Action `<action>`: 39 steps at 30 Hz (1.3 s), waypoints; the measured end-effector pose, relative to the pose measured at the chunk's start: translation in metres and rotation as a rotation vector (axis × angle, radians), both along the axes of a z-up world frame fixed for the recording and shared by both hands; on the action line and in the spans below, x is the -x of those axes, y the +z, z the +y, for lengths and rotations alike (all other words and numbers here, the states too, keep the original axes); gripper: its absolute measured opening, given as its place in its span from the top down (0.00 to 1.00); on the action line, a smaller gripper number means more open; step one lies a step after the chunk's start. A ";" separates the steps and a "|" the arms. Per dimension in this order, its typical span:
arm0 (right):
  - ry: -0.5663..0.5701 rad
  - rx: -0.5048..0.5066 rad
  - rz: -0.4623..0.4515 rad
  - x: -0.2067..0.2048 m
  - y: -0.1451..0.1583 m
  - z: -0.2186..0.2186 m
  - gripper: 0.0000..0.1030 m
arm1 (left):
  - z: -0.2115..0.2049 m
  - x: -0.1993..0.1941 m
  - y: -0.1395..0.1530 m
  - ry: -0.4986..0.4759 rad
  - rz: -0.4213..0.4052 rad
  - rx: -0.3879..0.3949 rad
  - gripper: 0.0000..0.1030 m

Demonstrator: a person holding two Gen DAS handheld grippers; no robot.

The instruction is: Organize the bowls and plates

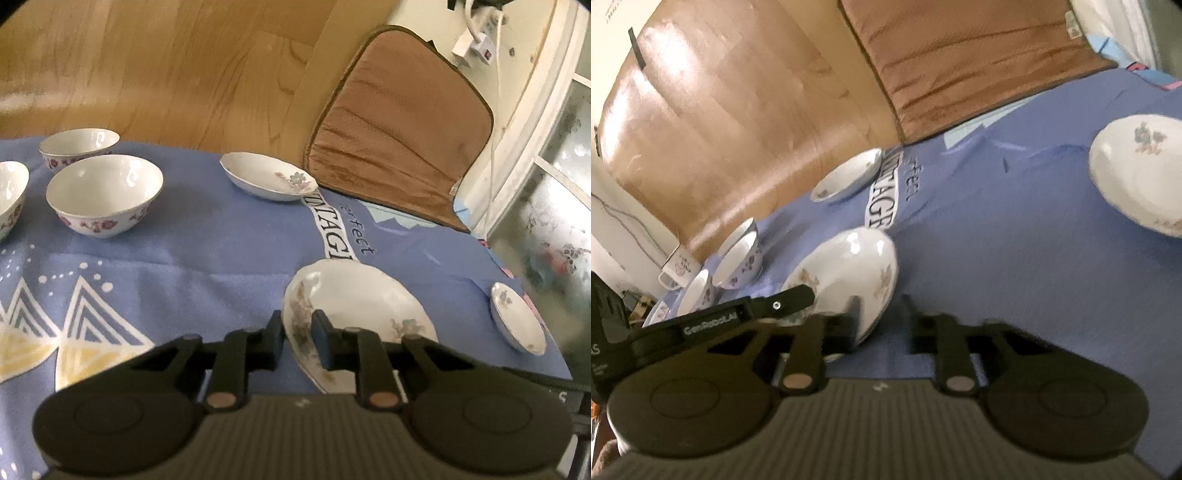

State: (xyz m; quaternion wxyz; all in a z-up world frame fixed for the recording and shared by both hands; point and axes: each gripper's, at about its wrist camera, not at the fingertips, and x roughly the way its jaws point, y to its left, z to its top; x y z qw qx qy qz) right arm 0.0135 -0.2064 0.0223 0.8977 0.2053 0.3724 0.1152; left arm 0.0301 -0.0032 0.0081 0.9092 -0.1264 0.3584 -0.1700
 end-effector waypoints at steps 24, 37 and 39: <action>-0.281 0.156 -0.166 0.104 0.024 -0.079 0.85 | -0.120 0.042 0.019 -0.360 -0.028 -0.029 0.83; -0.362 0.176 -0.219 0.097 0.032 -0.115 0.85 | -0.171 0.019 0.032 -0.389 -0.054 -0.054 0.82; -0.371 0.183 -0.219 0.093 0.032 -0.119 0.85 | -0.179 0.014 0.031 -0.391 -0.053 -0.062 0.82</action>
